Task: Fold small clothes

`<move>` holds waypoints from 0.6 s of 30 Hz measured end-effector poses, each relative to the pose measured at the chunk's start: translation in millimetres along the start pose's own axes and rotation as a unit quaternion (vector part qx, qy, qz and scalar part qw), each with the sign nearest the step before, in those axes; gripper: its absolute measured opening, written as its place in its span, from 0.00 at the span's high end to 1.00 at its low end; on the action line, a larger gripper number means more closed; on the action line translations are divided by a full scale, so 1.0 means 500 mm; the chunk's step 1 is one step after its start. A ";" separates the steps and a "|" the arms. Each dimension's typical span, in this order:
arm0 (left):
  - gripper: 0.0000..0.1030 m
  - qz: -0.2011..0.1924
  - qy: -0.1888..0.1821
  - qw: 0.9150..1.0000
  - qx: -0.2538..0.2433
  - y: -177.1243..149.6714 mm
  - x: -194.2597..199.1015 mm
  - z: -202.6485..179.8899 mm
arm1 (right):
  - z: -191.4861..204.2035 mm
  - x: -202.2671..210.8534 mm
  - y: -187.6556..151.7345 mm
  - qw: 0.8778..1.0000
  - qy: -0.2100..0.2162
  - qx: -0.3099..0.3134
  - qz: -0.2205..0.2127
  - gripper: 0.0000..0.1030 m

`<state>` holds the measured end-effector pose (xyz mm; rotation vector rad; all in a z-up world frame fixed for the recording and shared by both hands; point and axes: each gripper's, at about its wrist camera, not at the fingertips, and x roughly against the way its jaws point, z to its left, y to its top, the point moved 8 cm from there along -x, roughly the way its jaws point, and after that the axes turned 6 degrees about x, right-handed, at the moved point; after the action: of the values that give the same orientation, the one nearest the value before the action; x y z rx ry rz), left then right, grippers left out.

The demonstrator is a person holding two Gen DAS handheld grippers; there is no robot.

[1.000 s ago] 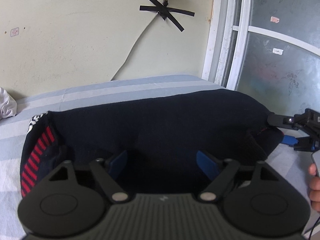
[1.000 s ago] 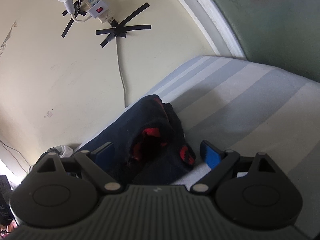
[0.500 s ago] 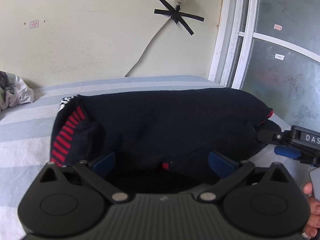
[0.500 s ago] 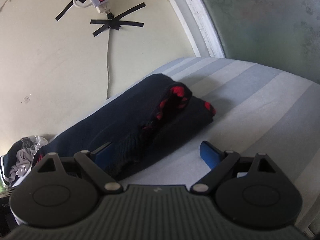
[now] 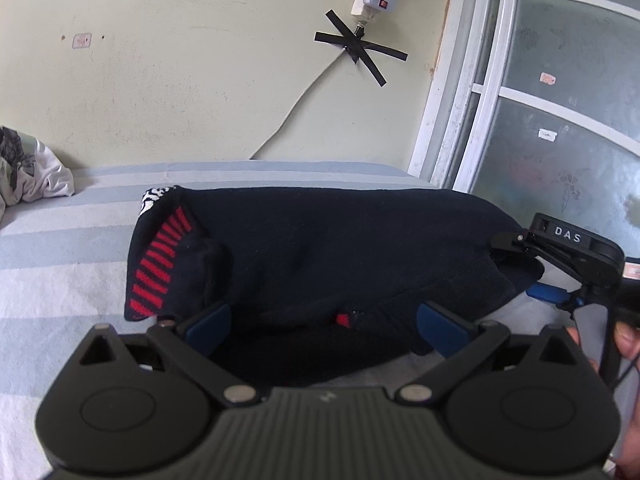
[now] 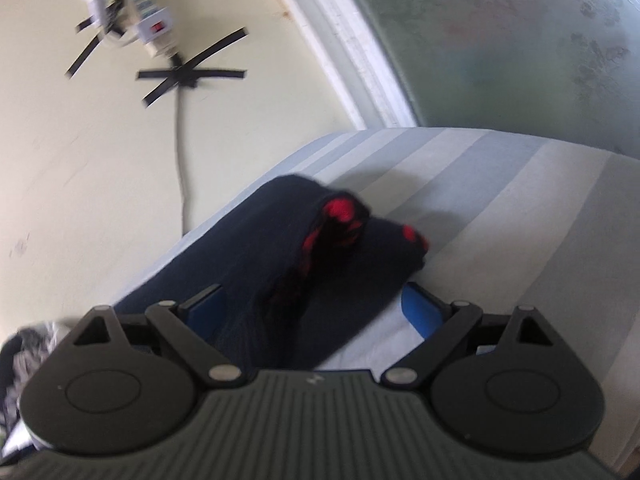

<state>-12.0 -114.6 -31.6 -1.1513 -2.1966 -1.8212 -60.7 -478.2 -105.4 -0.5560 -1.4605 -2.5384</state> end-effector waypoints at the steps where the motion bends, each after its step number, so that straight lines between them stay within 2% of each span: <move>1: 0.00 0.000 -0.004 1.000 0.006 0.001 0.000 0.003 | -0.004 -0.007 0.006 1.000 0.000 -0.004 -0.003 0.07; 4: 0.00 -0.002 -0.011 1.000 0.019 0.003 -0.002 0.007 | 0.005 -0.021 0.012 1.000 0.005 0.008 -0.005 0.00; 18: 0.00 0.022 0.009 0.999 -0.031 -0.008 -0.023 -0.025 | 0.010 -0.020 0.013 1.000 0.022 0.002 -0.005 0.00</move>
<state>-10.9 -131.1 -37.0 -1.1789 -2.1027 -1.8865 -48.2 -477.7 -102.0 -0.4903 -1.4569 -2.5368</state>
